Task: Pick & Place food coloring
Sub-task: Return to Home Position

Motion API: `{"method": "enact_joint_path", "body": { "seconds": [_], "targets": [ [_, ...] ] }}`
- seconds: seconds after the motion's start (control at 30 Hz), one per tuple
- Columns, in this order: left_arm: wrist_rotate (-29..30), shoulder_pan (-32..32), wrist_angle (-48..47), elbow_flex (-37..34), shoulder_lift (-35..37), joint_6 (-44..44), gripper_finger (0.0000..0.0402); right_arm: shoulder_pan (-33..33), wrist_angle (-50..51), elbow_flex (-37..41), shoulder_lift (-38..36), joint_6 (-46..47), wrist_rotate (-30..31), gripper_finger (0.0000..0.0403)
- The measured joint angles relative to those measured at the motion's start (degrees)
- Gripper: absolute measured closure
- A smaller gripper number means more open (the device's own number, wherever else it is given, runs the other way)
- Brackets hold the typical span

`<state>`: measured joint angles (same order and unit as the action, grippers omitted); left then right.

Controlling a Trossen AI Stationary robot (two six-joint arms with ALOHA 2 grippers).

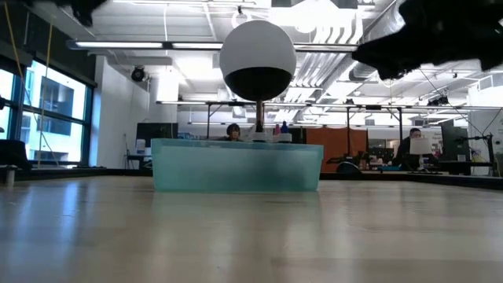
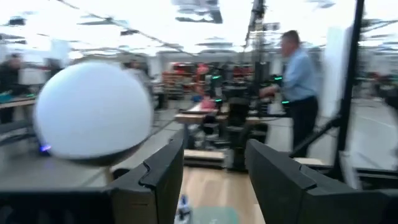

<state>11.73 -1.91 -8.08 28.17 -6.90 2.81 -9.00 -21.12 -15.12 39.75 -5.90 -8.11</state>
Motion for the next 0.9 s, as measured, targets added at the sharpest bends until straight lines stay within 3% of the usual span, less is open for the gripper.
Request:
{"method": "enact_joint_path", "body": {
  "seconds": [0.3,0.6,0.9],
  "targets": [
    [2.8,0.0,11.9,-13.6,0.9,-0.1,0.0231,-0.5,-2.3,10.2,-12.9,2.0,-1.7,0.0269],
    [3.1,0.0,12.4,-18.6,6.7,-1.7,0.0231,-0.5,2.7,13.0,-19.9,2.0,-1.9,0.0269],
    [5.9,0.0,14.9,-22.5,6.5,-3.1,0.0231,-0.5,7.9,13.1,-24.0,2.5,-1.9,0.0269]
  ]
}}
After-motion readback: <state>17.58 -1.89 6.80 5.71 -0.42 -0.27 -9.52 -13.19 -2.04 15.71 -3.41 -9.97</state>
